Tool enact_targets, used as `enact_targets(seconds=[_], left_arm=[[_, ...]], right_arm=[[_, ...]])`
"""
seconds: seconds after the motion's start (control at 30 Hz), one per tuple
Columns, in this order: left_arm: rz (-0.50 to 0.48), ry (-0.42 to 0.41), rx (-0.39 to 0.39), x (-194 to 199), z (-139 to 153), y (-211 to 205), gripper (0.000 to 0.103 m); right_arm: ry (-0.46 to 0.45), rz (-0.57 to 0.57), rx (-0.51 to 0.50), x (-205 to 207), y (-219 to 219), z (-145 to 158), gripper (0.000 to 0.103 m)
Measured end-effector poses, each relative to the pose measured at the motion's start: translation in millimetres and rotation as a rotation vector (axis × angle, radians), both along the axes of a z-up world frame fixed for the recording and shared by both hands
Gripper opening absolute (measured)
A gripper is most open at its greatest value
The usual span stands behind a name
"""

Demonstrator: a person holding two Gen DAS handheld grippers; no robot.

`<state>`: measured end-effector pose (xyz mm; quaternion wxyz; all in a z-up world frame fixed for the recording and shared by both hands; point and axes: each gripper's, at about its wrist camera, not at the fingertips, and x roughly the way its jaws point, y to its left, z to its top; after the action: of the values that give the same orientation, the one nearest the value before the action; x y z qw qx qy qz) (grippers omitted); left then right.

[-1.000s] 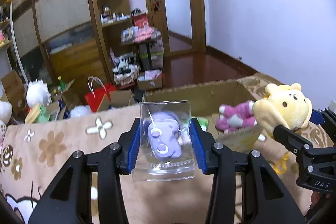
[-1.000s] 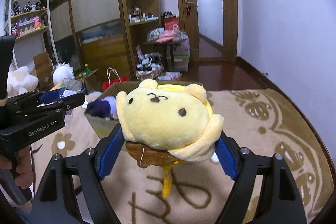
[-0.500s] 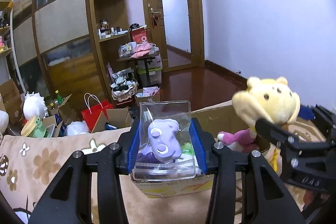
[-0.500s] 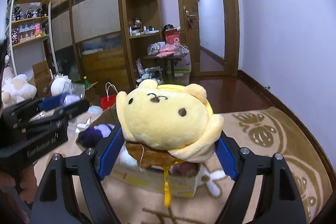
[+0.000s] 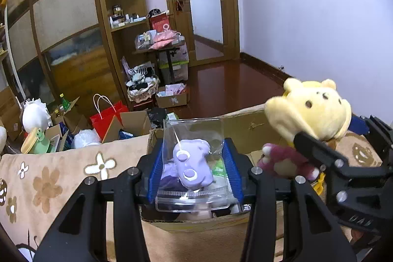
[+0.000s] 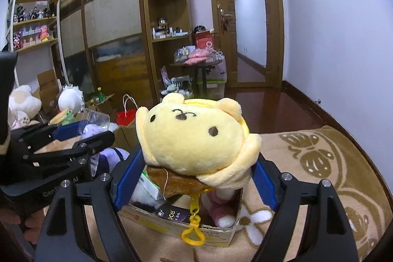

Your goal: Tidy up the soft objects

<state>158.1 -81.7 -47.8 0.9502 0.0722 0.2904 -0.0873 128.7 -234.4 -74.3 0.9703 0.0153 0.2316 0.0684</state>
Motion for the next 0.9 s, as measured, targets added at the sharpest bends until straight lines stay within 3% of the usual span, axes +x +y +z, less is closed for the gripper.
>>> enact_targets(seconds=[0.1,0.43,0.7,0.9], left_arm=[[0.002,0.028,0.009,6,-7,0,0.047],[0.027,0.077,0.014,6,-15,9,0.075],[0.051,0.037,0.023,-16,-1,18,0.093],[0.072,0.016,-0.003,-39,15,35,0.096]], right_arm=[[0.033,0.007,-0.006,8,1,-12,0.086],[0.112,0.009,0.03,15,-3,-31,0.092],[0.088,-0.004,0.012,-3,-2,-18,0.102],[0.079,-0.014,0.006,-21,-3,-1,0.103]])
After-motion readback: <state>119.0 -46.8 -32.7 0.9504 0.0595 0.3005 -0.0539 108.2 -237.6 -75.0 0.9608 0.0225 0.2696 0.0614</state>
